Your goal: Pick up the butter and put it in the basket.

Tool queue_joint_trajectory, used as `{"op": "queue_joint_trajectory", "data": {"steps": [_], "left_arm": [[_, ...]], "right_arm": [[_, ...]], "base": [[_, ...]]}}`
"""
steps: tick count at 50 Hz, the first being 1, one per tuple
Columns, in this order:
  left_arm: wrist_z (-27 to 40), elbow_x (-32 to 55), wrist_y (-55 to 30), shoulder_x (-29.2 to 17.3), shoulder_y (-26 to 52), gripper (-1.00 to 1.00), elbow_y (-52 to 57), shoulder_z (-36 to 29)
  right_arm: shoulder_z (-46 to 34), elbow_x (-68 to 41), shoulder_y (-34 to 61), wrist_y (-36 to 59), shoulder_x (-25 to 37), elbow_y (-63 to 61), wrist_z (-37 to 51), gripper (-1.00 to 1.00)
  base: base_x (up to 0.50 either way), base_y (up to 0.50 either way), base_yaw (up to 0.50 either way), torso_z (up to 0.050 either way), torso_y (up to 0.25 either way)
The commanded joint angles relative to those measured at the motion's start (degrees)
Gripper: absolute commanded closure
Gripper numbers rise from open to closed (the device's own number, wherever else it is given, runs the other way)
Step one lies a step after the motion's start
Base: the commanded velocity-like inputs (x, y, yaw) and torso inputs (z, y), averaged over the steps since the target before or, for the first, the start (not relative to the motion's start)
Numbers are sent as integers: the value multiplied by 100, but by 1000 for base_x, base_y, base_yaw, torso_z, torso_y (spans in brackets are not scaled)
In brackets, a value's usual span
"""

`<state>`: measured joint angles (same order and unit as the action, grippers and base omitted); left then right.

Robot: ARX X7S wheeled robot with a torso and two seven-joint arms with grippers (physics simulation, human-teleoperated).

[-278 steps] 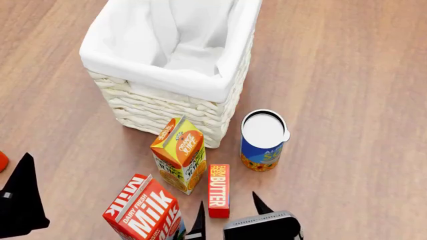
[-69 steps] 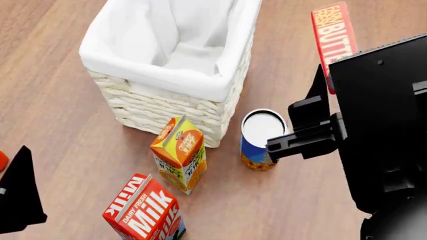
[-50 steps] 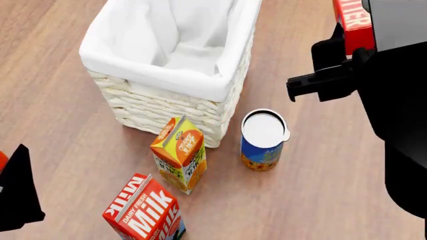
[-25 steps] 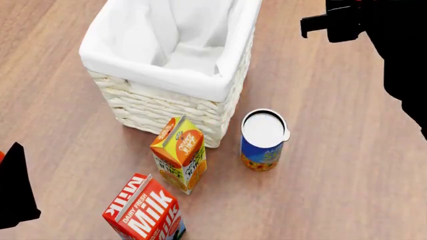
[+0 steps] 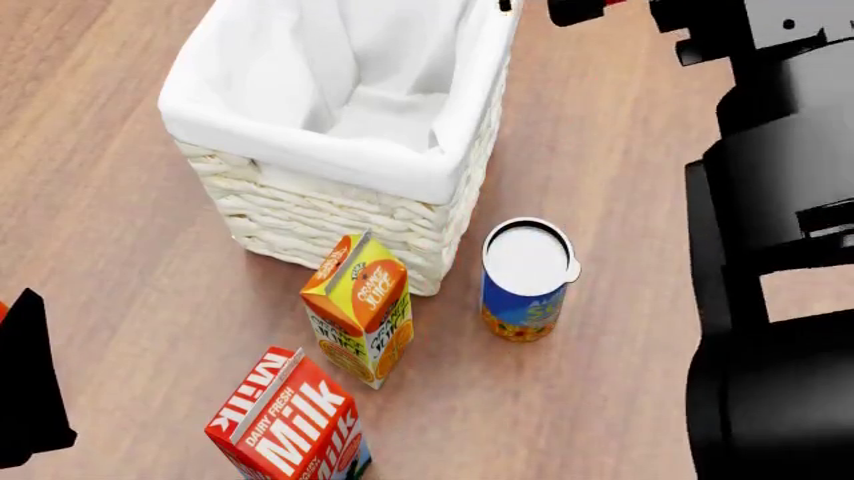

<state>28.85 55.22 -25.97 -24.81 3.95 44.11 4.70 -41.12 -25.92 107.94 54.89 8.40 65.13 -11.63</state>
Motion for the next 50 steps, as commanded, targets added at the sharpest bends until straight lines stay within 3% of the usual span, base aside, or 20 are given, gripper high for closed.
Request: {"op": "queue_joint_trajectory", "data": {"steps": [1, 6, 18, 26, 34, 50], "left_arm": [[26, 42, 16, -21, -11, -100, 34, -2], [5, 14, 30, -27, -37, -100, 41, -31], [3, -19, 37, -26, -33, -100, 37, -103], [-5, -31, 52, -37, -28, -100, 16, -125], [60, 29, 50, -46, 0, -100, 38, -108], [173, 119, 54, -96, -45, -100, 134, -65]], "right_arm": [[323, 1078, 406, -402, -705, 983, -1159, 100], [339, 1140, 387, -502, -837, 982, -1441, 100], [-2622, -1951, 507, -1141, -839, 826, -2044, 100], [-3665, -3066, 588, -1492, -839, 645, -2294, 100], [-4085, -3589, 577, -1666, -839, 660, -2433, 100], [-4097, -3819, 312, -1781, -839, 875, -2288, 100]], "base": [[0, 0, 0, 0, 0], [0, 0, 0, 2, 0], [0, 0, 0, 0, 2], [0, 0, 0, 1, 1], [0, 0, 0, 0, 1], [0, 0, 0, 1, 1]]}}
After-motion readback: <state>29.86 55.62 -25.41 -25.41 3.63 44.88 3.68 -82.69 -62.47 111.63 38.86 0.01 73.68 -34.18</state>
